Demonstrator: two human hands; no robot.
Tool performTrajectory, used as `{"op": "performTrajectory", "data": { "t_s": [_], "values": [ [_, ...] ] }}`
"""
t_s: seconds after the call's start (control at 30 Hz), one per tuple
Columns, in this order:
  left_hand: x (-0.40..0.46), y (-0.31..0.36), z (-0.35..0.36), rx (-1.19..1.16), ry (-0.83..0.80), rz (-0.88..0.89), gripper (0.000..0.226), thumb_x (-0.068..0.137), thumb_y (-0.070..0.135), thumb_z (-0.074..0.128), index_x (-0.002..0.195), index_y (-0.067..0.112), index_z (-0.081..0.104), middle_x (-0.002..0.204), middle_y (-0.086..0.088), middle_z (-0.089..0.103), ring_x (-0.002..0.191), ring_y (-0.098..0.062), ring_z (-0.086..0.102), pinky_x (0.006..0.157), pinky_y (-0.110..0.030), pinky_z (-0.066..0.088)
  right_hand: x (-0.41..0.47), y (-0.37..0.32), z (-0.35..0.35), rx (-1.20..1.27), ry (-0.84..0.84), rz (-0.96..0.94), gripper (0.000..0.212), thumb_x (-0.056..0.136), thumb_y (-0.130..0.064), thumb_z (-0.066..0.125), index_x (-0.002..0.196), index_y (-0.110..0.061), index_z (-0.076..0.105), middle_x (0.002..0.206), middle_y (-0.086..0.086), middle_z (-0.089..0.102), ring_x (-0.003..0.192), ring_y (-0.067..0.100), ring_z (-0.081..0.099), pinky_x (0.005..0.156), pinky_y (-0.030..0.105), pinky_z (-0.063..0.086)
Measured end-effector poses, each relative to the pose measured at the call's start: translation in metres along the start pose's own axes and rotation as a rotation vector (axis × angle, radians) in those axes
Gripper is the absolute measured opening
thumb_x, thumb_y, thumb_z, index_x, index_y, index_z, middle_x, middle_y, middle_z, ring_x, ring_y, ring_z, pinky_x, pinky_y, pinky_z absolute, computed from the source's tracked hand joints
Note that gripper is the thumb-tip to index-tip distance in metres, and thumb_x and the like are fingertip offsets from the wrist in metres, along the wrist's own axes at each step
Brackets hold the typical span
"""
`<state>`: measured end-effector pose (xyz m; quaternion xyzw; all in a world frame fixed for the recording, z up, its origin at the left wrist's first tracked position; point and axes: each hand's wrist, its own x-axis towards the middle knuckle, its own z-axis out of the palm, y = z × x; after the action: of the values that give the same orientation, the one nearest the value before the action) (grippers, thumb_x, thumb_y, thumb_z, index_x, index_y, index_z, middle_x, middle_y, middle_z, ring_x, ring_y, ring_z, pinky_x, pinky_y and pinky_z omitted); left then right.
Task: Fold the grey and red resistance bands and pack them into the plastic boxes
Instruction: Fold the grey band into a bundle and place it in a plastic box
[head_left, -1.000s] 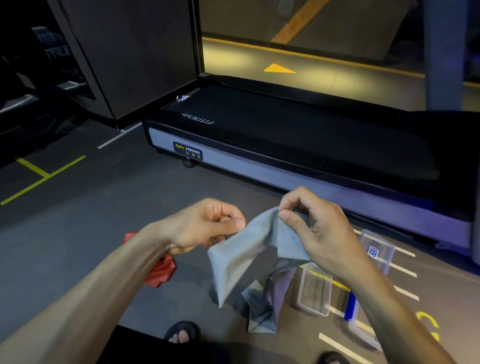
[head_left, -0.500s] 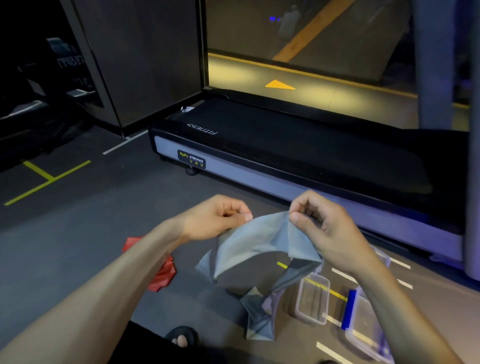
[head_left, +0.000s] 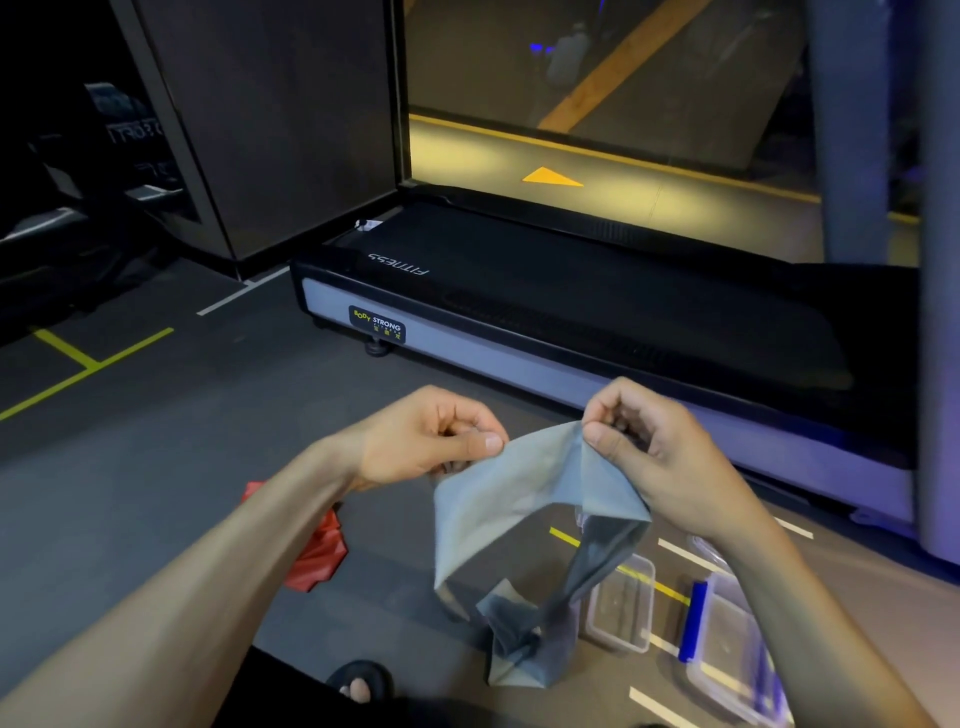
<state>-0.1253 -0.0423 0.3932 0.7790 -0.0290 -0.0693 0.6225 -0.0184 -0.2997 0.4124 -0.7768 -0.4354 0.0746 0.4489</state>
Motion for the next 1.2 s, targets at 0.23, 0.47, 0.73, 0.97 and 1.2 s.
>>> {"op": "performTrajectory", "data": {
  "t_s": [0.23, 0.47, 0.73, 0.97, 1.2],
  "values": [
    [0.005, -0.001, 0.006, -0.054, -0.067, -0.2, 0.017, 0.099, 0.013, 0.063, 0.085, 0.017, 0.072, 0.074, -0.008, 0.062, 0.058, -0.013, 0.054, 0.048, -0.019, 0.037, -0.002, -0.009, 0.0, -0.057, 0.002, -0.054, 0.013, 0.098, -0.014, 0.064, 0.093, -0.024, 0.06, 0.087, -0.004, 0.063, 0.083, 0.02, 0.061, 0.077, 0.044, 0.051],
    [0.006, -0.006, 0.004, -0.148, -0.092, -0.281, 0.009, 0.088, 0.029, 0.07, 0.085, 0.021, 0.073, 0.079, -0.005, 0.066, 0.063, -0.014, 0.058, 0.052, -0.022, 0.04, -0.005, -0.014, 0.0, -0.059, -0.012, -0.119, 0.012, 0.098, -0.012, 0.065, 0.092, -0.021, 0.06, 0.085, -0.002, 0.062, 0.08, 0.02, 0.061, 0.074, 0.042, 0.049],
    [0.006, -0.004, 0.011, -0.057, -0.032, -0.251, 0.019, 0.099, 0.011, 0.063, 0.084, 0.015, 0.072, 0.072, -0.002, 0.066, 0.057, -0.007, 0.054, 0.05, -0.02, 0.038, -0.009, -0.018, 0.0, -0.101, -0.03, -0.118, 0.012, 0.098, -0.011, 0.066, 0.092, -0.02, 0.061, 0.088, -0.009, 0.063, 0.085, 0.016, 0.062, 0.072, 0.018, 0.043],
    [0.002, -0.001, 0.017, 0.125, -0.007, -0.063, 0.007, 0.098, 0.006, 0.064, 0.1, 0.0, 0.067, 0.072, -0.008, 0.057, 0.06, -0.018, 0.037, 0.05, -0.024, 0.027, -0.008, -0.009, 0.002, -0.162, 0.028, -0.066, 0.015, 0.097, -0.01, 0.066, 0.092, -0.023, 0.059, 0.086, -0.011, 0.062, 0.084, 0.014, 0.06, 0.07, 0.018, 0.04],
    [-0.001, 0.005, 0.022, 0.081, -0.058, -0.027, 0.018, 0.092, -0.003, 0.069, 0.101, 0.011, 0.061, 0.089, -0.001, 0.067, 0.055, -0.008, 0.046, 0.049, -0.022, 0.033, -0.01, -0.008, 0.002, -0.181, 0.048, -0.045, 0.016, 0.097, -0.009, 0.066, 0.091, -0.023, 0.059, 0.086, -0.011, 0.062, 0.085, 0.013, 0.06, 0.071, 0.018, 0.041]
  ]
}}
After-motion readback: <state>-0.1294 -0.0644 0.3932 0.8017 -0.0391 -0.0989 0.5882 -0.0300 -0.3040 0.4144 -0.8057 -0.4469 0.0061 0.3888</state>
